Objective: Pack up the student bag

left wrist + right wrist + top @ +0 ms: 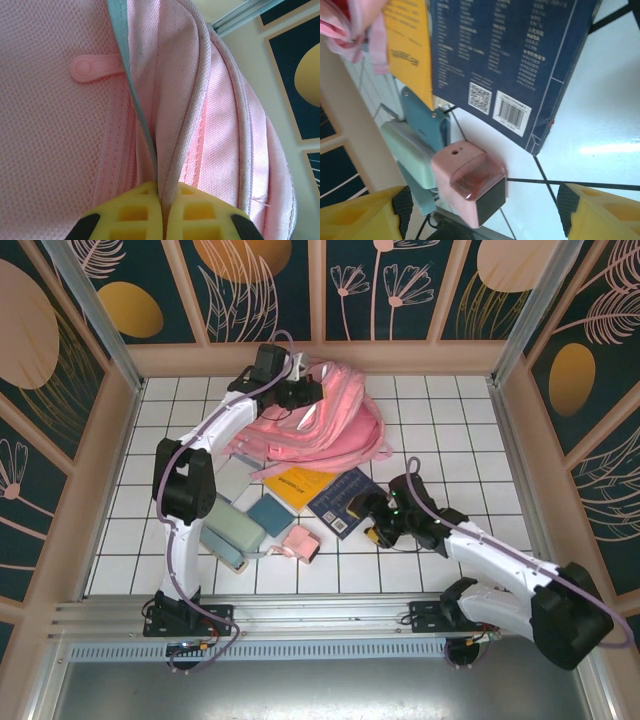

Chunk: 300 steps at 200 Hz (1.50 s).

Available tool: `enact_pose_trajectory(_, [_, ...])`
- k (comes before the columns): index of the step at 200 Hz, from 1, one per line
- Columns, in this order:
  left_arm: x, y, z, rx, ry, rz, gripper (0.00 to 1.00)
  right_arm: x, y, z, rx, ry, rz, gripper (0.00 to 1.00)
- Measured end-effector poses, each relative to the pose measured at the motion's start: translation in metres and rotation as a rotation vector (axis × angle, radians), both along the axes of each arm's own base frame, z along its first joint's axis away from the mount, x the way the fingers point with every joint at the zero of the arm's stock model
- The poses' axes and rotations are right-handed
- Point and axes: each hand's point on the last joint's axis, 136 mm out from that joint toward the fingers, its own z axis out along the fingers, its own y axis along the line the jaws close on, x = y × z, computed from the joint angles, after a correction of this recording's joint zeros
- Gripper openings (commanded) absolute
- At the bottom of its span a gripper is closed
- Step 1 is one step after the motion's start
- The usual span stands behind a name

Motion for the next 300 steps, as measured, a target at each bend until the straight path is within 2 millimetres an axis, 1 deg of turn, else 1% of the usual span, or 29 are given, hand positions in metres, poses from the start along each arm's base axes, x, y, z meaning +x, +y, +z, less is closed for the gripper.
enact_pose_trajectory(20, [0.0, 0.0, -0.003, -0.011, -0.003, -0.002, 0.0, 0.0, 0.0, -0.015, -0.041, 0.032, -0.01, 0.78])
enact_pose_trajectory(42, [-0.003, 0.0, -0.006, -0.016, -0.008, -0.005, 0.0, 0.007, -0.002, -0.019, -0.074, 0.026, -0.036, 0.78])
enact_pose_trajectory(67, [-0.004, 0.0, -0.005, -0.023, -0.011, -0.004, 0.0, 0.017, -0.001, -0.024, -0.095, 0.011, -0.054, 0.78])
enact_pose_trajectory(108, [-0.004, 0.002, -0.002, -0.033, -0.019, 0.003, 0.0, 0.024, -0.002, -0.047, -0.147, 0.035, -0.069, 0.77])
enact_pose_trajectory(118, [-0.004, 0.002, -0.002, -0.036, -0.018, 0.004, 0.0, 0.026, -0.001, -0.05, -0.146, 0.034, -0.071, 0.76])
enact_pose_trajectory(149, [-0.003, 0.002, -0.001, -0.043, -0.016, 0.006, 0.0, 0.039, 0.004, -0.049, -0.119, 0.003, -0.085, 0.76])
enact_pose_trajectory(175, [-0.004, 0.002, -0.001, -0.046, -0.011, 0.005, 0.0, 0.047, 0.003, -0.055, -0.118, -0.002, -0.097, 0.75])
enact_pose_trajectory(209, [-0.004, 0.002, -0.003, -0.049, -0.008, 0.004, 0.0, 0.048, 0.003, -0.058, -0.109, 0.01, -0.084, 0.75])
enact_pose_trajectory(230, [-0.005, 0.001, -0.004, -0.052, -0.004, 0.003, 0.0, 0.049, 0.004, -0.058, -0.092, -0.014, -0.076, 0.75])
enact_pose_trajectory(257, [-0.007, 0.0, -0.007, -0.054, 0.003, -0.002, 0.0, 0.053, 0.005, -0.053, -0.02, -0.059, -0.075, 0.75])
enact_pose_trajectory(300, [-0.012, -0.003, -0.018, -0.044, 0.02, -0.006, 0.0, 0.078, 0.013, -0.04, 0.055, -0.152, -0.084, 0.74])
